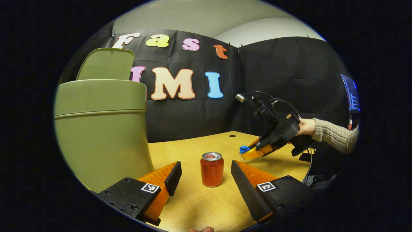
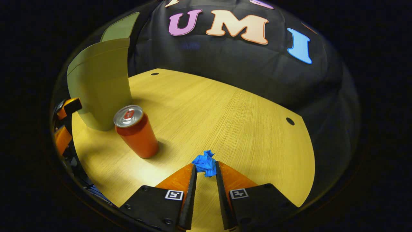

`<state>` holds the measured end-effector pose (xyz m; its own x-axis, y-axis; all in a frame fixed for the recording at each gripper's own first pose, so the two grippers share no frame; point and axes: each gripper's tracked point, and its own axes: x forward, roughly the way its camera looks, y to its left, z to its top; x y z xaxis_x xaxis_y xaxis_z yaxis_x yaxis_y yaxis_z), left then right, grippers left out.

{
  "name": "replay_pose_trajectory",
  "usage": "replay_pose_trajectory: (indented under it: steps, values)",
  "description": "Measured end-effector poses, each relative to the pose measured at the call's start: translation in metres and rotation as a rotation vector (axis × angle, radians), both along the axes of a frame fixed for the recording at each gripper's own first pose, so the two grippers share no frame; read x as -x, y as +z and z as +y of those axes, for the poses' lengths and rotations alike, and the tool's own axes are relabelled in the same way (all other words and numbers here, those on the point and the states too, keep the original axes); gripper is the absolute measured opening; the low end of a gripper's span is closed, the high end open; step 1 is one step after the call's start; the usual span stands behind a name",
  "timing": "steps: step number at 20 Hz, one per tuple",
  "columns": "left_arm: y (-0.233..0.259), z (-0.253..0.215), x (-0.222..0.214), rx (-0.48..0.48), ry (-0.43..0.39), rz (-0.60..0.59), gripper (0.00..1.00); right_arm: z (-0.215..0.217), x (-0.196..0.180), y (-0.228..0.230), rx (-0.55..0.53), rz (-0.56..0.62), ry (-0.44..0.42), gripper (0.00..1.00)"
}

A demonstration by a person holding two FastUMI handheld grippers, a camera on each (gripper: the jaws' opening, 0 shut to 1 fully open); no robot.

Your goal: Press the lid of the desktop garbage bin to open it, pick up the crumpled paper on the desktop and throw it into the bin, then pick up the pop can on the desktop and drop it into the bin, and finally close the garbage bin lid.

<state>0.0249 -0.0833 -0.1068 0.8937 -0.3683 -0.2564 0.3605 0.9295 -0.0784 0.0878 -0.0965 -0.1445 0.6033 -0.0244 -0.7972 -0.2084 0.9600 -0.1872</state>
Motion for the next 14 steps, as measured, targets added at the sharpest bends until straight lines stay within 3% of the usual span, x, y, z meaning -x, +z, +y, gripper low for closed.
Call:
replay_pose_trajectory:
  steps: [8,14]
  values:
    - [0.002,-0.006,0.005,-0.001,-0.023,0.007,0.94,0.048,-0.031,0.089,0.017,-0.121,0.115,0.37]
    - [0.002,-0.012,0.01,0.008,-0.045,0.024,0.94,0.127,-0.067,0.173,-0.027,-0.248,0.266,0.37]
